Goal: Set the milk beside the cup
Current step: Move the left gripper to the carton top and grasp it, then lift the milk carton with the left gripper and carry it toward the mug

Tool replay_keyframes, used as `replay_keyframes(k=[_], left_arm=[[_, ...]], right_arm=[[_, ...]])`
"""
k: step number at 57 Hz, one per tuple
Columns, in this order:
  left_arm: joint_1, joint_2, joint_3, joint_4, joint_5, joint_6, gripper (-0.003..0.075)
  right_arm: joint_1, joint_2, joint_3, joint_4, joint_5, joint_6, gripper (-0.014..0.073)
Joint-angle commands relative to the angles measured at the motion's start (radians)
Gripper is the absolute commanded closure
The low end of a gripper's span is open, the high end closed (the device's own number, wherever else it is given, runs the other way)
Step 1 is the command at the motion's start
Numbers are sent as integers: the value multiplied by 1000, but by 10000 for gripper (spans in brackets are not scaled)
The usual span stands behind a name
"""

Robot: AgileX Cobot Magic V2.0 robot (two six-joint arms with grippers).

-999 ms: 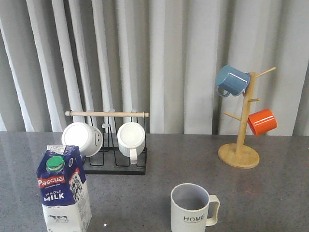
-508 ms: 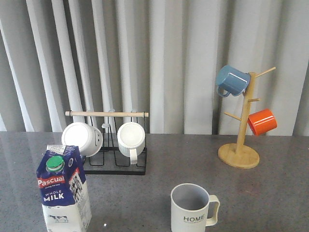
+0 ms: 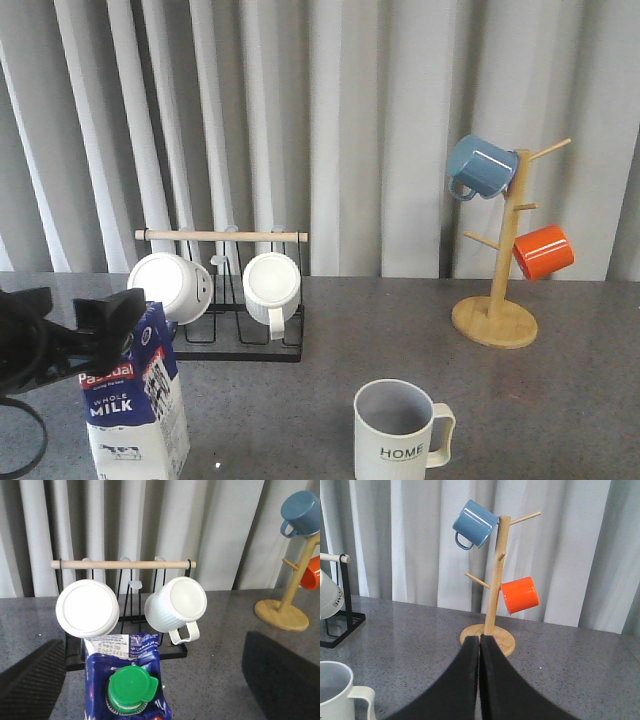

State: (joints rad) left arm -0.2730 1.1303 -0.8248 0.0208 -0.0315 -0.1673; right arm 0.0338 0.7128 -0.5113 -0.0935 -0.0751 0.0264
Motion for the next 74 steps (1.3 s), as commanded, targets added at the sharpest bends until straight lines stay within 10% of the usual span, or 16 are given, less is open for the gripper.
replay_keyframes(k=[1,42,74], left_arm=[[-9,33,-43,-10,-106,-12,62],[-5,197,-43,-63,-85,-11,141],[3,230,-43,-63,-128,-7,657]], right_arm=[[-4,-3,-35,-7,-64,-2,601],[-4,-3,-35,-7,-65,-3,601],[-4,-3,-35,-7,-65,-3,601]])
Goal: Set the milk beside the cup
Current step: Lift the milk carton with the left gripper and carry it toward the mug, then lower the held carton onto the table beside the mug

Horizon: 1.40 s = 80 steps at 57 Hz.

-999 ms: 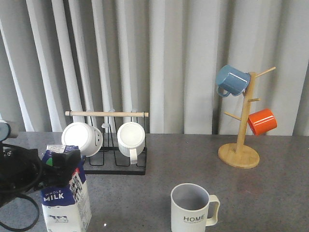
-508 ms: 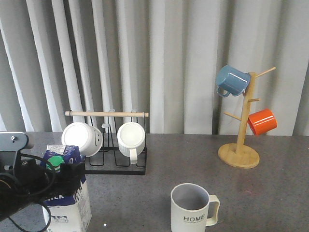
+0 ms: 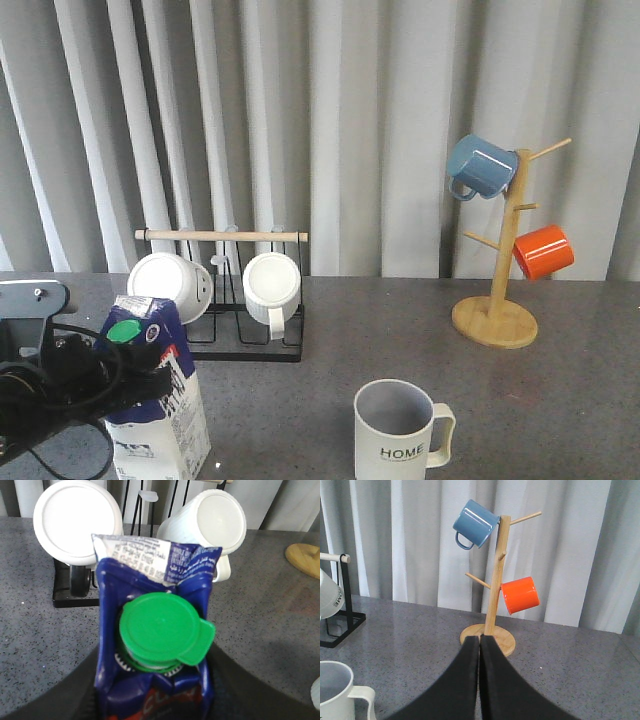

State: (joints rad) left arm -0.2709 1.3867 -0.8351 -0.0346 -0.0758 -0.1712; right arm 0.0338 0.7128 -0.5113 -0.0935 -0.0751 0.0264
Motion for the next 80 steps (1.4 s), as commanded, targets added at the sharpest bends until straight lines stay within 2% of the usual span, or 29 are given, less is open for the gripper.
replay_keyframes(k=[1,10,20,26,31,37,42,45,48,53,62,73,80], left_arm=[[1,-27,-33,-7,-84,-4,663],[1,-27,-33,-7,-83,-4,711],[1,-27,-33,-7,-94,-4,718],[-6,-55,-59,-72,-80,80,718],[-63,-100,-91,-290,-102,269,718],[-158,-137,-124,-704,-179,651,718],[-271,-132,-138,-1049,-344,1000,718],[-344,-120,-147,-1223,-486,1141,718],[-421,-103,-156,-1320,-616,1234,718],[-515,-56,-180,-1375,-741,1260,718],[-625,51,-258,-1353,-707,1260,718],[-695,169,-359,-1441,-782,1259,717],[-710,216,-372,-1435,-794,1259,717]], right_arm=[[-4,-3,-35,-7,-65,-3,601],[-4,-3,-35,-7,-65,-3,601],[-4,-3,-35,-7,-65,-3,601],[-4,-3,-35,-7,-65,-3,601],[-4,-3,-35,-7,-65,-3,601],[-4,-3,-35,-7,-65,-3,601],[-4,-3,-35,-7,-65,-3,601],[-4,-3,-35,-7,-65,-3,601],[-4,-3,-35,-7,-65,-3,601],[-4,-3,-35,-7,-65,-3,601],[-4,-3,-35,-7,-65,-3,601],[-4,-3,-35,-7,-65,-3,601],[-4,-3,-35,-7,-65,-2,601]])
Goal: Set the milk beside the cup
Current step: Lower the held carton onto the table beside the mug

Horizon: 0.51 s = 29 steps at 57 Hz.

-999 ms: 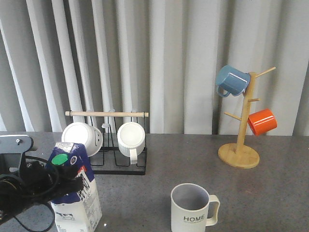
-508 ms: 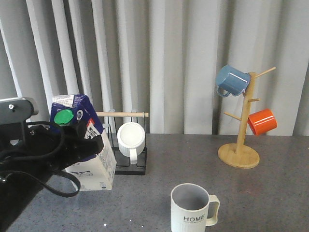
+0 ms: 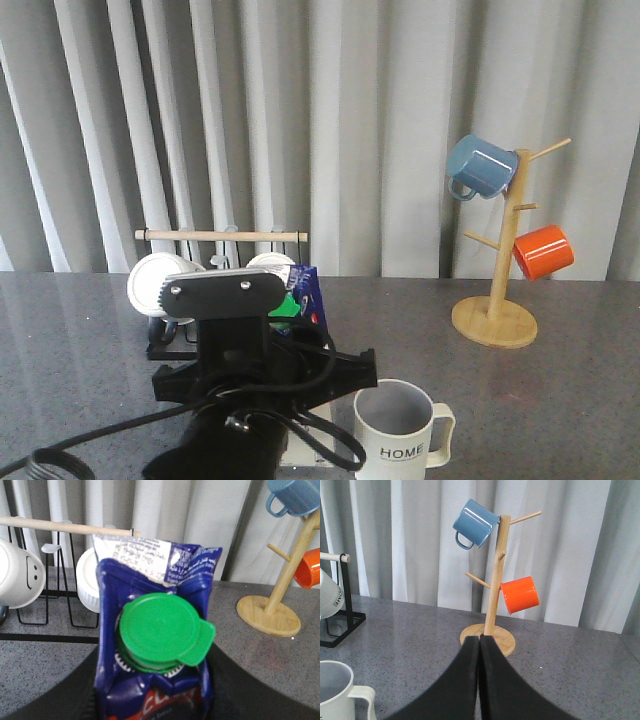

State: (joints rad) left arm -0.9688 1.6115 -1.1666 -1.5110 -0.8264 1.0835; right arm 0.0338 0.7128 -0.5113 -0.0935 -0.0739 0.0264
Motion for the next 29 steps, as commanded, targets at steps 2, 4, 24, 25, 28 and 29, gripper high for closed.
replay_keyframes(k=[2,4,24,25,28,29], left_arm=[[-12,2,-39,41,-41,4,717],[-12,12,-39,41,-41,4,717],[-11,61,-35,80,-23,-26,717],[-11,61,-34,79,-18,-26,717],[-11,61,-34,70,-9,-26,717],[-11,61,-34,65,-8,-26,717]], right_arm=[[-4,-3,-35,-7,-66,-2,601],[-4,-3,-35,-7,-66,-2,601],[-4,-3,-35,-7,-66,-2,601],[-4,-3,-35,-7,-66,-2,601],[-4,-3,-35,-7,-66,-2,601],[-4,-3,-35,-7,-66,-2,601]])
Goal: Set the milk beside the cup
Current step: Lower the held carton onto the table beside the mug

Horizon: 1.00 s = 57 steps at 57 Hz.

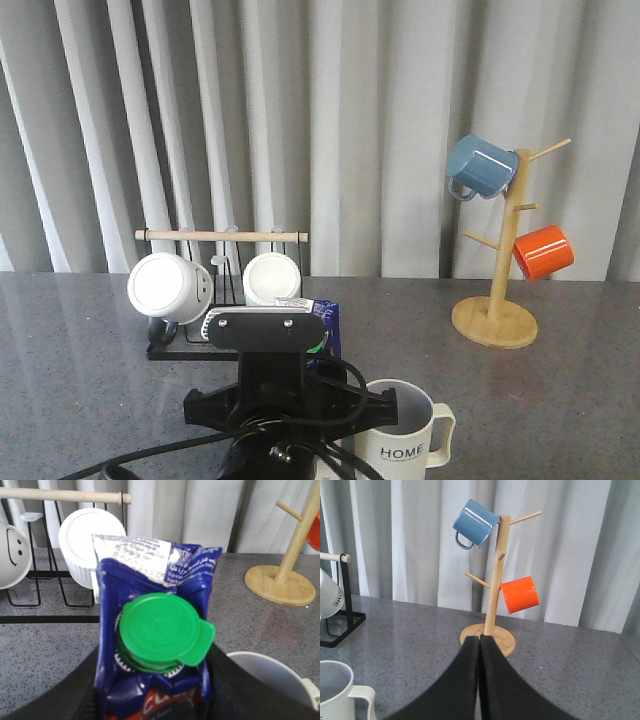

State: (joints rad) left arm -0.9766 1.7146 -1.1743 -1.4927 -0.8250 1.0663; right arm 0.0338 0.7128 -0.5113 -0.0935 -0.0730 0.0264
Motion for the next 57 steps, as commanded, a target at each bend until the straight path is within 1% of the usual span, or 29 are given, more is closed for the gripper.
replay_keyframes(k=[1,32,57], left_arm=[[-3,-42,-26,43,-9,-9,717],[-3,-7,-26,30,-54,-15,717],[-3,-5,-27,30,-52,-15,717]], right_arm=[[-4,-3,-35,-7,-67,-2,601],[-4,-3,-35,-7,-67,-3,601],[-4,-3,-35,-7,-67,-2,601]])
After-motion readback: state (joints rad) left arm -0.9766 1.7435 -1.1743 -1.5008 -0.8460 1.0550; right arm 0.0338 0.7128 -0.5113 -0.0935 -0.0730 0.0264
